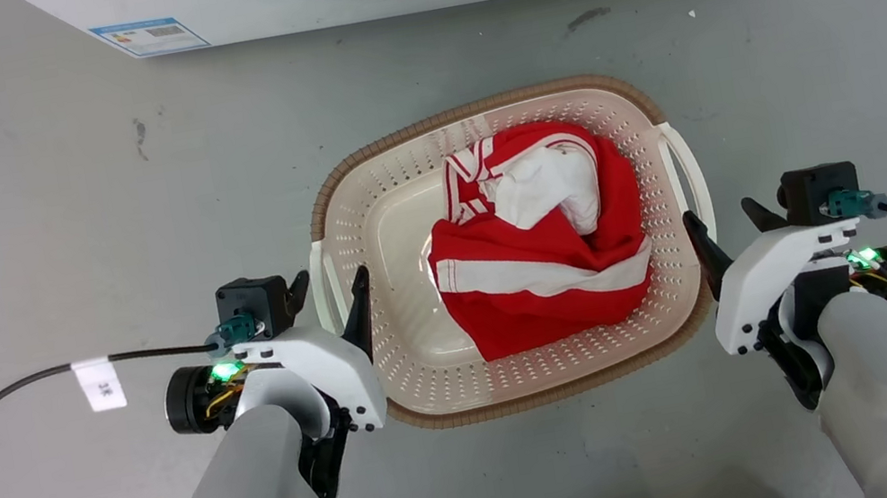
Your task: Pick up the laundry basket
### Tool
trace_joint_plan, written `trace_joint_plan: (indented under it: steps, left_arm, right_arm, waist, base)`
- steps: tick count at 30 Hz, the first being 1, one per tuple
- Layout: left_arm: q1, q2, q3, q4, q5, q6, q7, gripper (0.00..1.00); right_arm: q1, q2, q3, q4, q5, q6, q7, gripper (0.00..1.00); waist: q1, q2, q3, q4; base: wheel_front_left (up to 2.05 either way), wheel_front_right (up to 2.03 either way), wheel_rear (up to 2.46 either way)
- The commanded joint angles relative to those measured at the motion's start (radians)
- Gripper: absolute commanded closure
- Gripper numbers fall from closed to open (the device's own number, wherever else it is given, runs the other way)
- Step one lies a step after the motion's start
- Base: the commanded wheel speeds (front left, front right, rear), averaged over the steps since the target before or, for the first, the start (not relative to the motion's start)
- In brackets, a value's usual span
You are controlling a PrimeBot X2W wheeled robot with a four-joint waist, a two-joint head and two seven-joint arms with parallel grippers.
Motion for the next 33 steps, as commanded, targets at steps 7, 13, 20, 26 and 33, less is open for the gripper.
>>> trace_joint_plan:
  steps: [7,13,20,26,33]
  left_arm:
    - [-0.052,0.022,-0.096,0.068,-0.106,-0.002,0.058,0.0]
    - [-0.084,0.041,-0.145,0.113,-0.161,-0.002,0.086,0.0]
    - [-0.143,0.057,-0.178,0.158,-0.208,-0.001,0.11,0.0]
    - [-0.175,0.053,-0.198,0.203,-0.24,-0.001,0.141,0.0]
    - [-0.201,0.053,-0.206,0.232,-0.282,-0.001,0.175,0.64]
  right_arm:
    - [-0.101,-0.001,0.06,0.14,0.044,0.0,-0.005,0.0]
    - [-0.162,-0.001,0.127,0.197,0.094,0.0,-0.006,0.0]
    - [-0.209,-0.001,0.213,0.225,0.162,0.0,0.02,0.0]
    - [-0.218,-0.001,0.285,0.227,0.23,0.0,0.044,0.0]
    - [-0.229,0.0,0.354,0.227,0.304,0.0,0.072,1.0]
  waist:
    - [-0.0002,0.0,0.036,-0.014]
    - [-0.0002,0.0,0.073,-0.025]
    - [-0.0002,0.0,0.114,-0.039]
    - [-0.0002,0.0,0.129,-0.044]
    - [-0.0002,0.0,0.146,-0.05]
  base:
    - [0.0,0.0,0.0]
    - [0.0,0.0,0.0]
    - [0.0,0.0,0.0]
    - [0.0,0.0,0.0]
    - [0.0,0.0,0.0]
